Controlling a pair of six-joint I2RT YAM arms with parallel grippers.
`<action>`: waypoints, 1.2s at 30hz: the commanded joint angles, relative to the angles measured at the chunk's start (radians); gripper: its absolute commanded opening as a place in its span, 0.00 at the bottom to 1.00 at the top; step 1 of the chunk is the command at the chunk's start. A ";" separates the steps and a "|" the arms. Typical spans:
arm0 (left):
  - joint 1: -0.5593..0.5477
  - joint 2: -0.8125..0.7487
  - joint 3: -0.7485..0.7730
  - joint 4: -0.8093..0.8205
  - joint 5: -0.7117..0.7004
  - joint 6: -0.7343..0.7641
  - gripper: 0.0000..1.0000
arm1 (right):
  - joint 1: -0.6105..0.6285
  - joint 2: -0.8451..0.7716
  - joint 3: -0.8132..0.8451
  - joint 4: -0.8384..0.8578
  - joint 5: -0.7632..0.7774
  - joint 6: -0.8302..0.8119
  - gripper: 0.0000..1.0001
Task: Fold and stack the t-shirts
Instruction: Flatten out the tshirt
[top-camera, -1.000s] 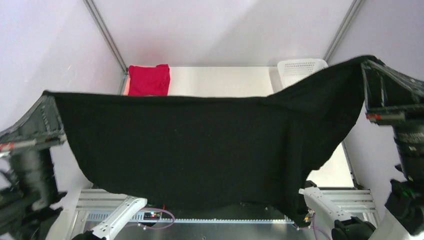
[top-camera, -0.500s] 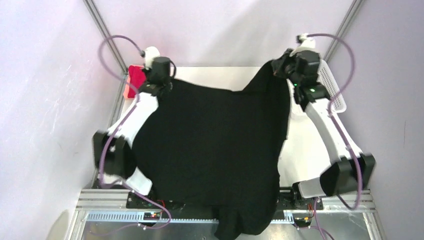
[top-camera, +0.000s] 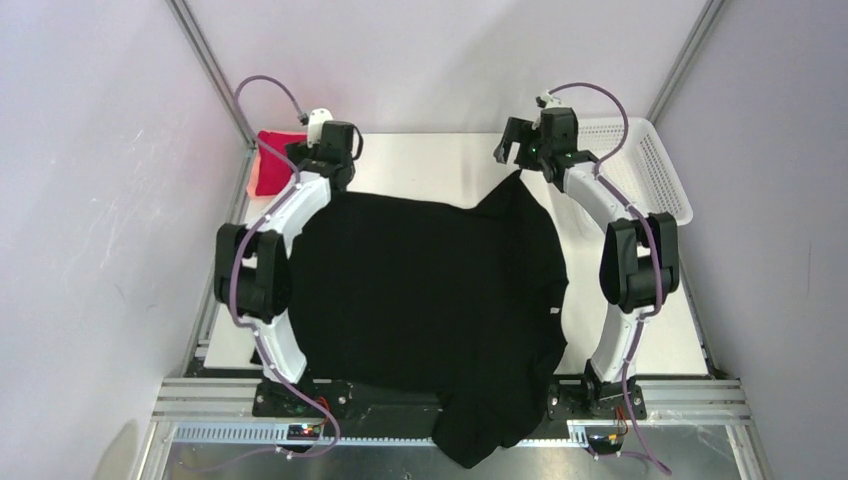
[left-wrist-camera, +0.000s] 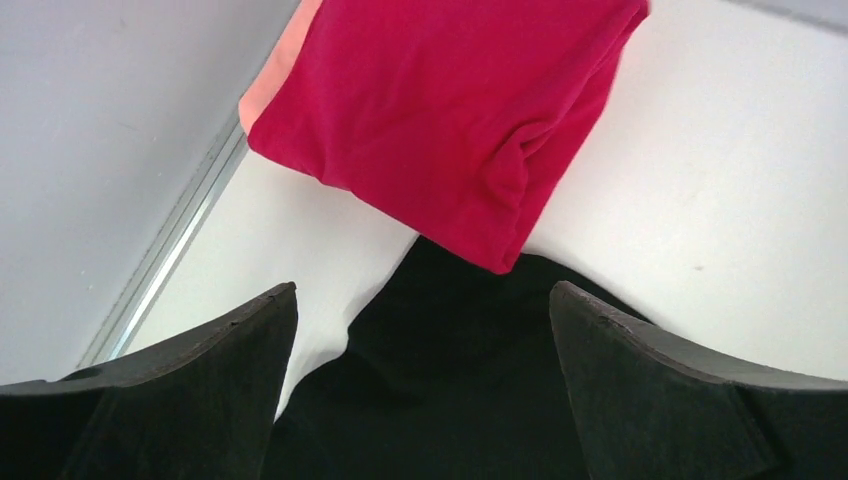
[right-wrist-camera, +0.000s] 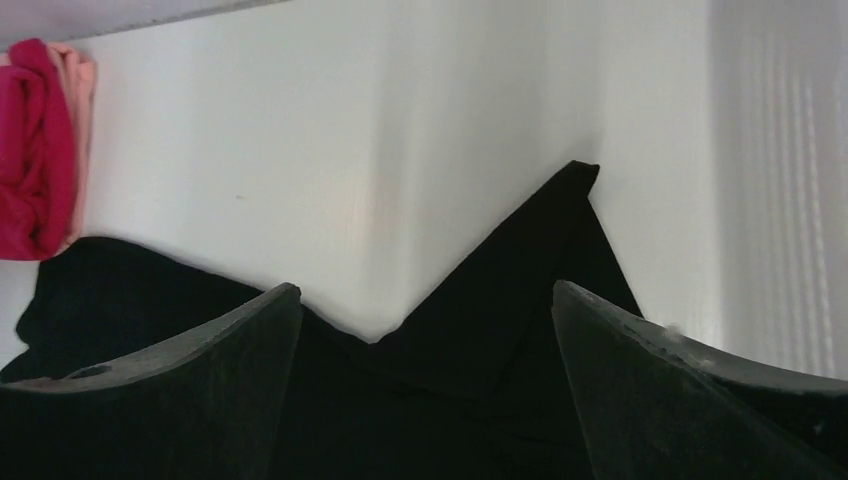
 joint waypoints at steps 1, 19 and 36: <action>0.004 -0.177 -0.062 0.025 0.144 -0.067 1.00 | 0.022 -0.140 -0.026 0.002 0.010 0.016 0.99; -0.001 -0.316 -0.528 0.039 0.445 -0.301 1.00 | 0.085 -0.010 -0.202 -0.085 -0.022 0.192 0.99; 0.001 -0.295 -0.616 0.063 0.445 -0.317 1.00 | 0.079 0.356 0.204 -0.054 -0.041 0.320 1.00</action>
